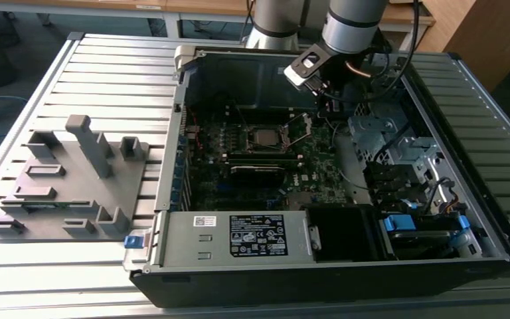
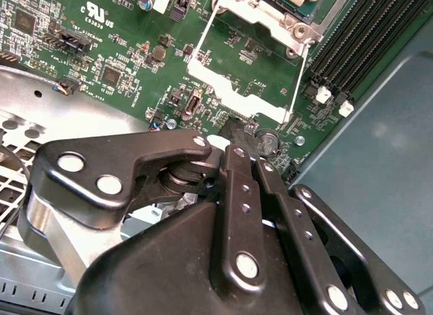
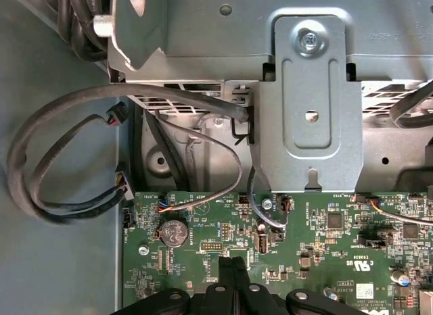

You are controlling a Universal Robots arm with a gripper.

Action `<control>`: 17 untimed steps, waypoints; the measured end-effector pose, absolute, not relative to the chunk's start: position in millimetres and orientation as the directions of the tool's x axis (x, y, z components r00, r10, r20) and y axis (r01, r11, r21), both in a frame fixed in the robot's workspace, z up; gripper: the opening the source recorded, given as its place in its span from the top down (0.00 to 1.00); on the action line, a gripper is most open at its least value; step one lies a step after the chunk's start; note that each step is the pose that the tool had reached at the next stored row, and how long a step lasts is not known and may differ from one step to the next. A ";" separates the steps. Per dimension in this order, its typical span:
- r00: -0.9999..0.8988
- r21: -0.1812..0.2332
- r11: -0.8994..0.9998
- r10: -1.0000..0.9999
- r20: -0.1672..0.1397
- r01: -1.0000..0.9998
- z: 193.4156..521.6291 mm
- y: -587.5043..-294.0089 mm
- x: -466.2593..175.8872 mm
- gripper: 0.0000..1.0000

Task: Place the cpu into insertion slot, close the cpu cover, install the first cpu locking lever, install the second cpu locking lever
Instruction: 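Close the cpu cover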

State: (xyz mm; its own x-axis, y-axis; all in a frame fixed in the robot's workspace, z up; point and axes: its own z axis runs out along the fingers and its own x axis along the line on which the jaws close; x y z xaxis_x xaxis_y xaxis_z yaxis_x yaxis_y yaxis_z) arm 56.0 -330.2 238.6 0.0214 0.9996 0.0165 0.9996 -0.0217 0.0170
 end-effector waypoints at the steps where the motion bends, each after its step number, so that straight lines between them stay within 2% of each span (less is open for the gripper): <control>1: 0.021 0.017 -0.022 1.000 0.017 1.000 238.6 -330.2 55.9 0.90; 17: 0.021 0.017 -0.022 1.000 0.017 1.000 239.6 -330.2 55.0 0.90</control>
State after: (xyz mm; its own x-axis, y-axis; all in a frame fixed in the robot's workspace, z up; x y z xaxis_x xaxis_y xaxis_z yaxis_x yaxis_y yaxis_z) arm 55.0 -330.2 239.6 0.0215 0.9996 0.0166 0.9996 -0.0218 0.0172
